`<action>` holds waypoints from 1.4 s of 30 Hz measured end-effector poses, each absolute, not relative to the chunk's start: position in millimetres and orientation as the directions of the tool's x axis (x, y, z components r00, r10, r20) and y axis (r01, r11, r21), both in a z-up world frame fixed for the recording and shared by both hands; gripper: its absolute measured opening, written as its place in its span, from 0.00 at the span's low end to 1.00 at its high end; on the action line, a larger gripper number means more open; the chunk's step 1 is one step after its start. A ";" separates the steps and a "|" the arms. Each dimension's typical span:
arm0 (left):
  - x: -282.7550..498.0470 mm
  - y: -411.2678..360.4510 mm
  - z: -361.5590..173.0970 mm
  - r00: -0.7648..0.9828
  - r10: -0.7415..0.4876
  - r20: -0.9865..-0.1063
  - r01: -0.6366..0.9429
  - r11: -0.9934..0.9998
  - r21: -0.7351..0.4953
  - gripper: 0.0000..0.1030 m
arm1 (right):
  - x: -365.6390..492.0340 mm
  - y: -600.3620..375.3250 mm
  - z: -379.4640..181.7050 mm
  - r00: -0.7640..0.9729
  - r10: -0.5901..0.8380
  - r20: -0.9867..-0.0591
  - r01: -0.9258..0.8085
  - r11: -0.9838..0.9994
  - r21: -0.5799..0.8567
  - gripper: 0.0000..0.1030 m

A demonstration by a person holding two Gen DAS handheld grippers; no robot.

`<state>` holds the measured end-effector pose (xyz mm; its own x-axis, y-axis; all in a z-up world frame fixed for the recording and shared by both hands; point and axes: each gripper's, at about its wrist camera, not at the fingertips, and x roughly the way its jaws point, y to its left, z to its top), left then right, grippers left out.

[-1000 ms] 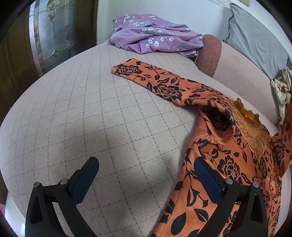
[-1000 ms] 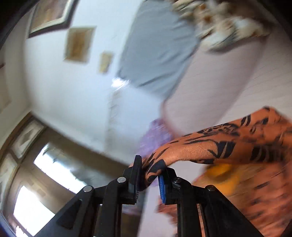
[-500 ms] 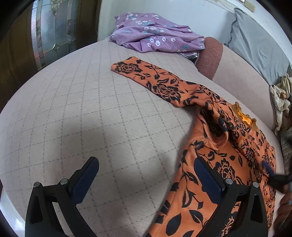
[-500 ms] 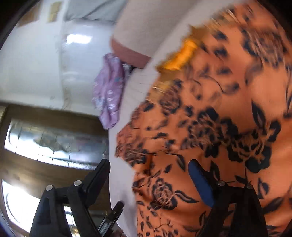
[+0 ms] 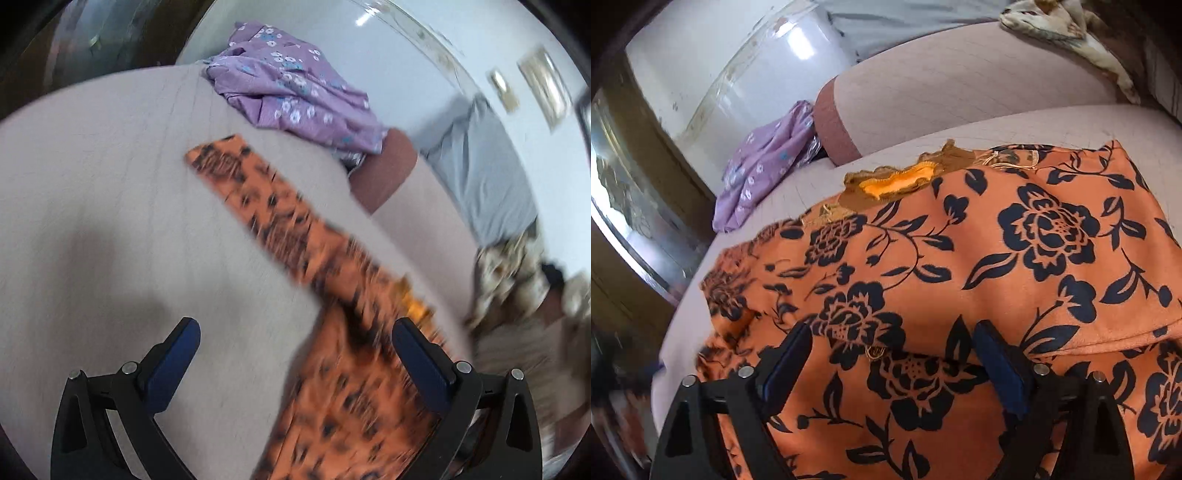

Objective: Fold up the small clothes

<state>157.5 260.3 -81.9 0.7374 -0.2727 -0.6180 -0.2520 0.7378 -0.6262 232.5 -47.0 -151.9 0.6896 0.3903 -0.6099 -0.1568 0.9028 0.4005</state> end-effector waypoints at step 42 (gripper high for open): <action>257.9 218.6 197.2 0.941 0.157 -0.299 -0.185 0.980 -0.068 0.09 | 229.7 -64.3 -167.8 0.698 0.512 -0.500 -0.203 0.812 0.548 0.95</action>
<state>257.9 218.6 197.2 0.9414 0.1570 -0.2985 -0.1851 0.9803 -0.0682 229.7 -64.3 -167.8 0.6981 0.5123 -0.5002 -0.2030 0.8116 0.5479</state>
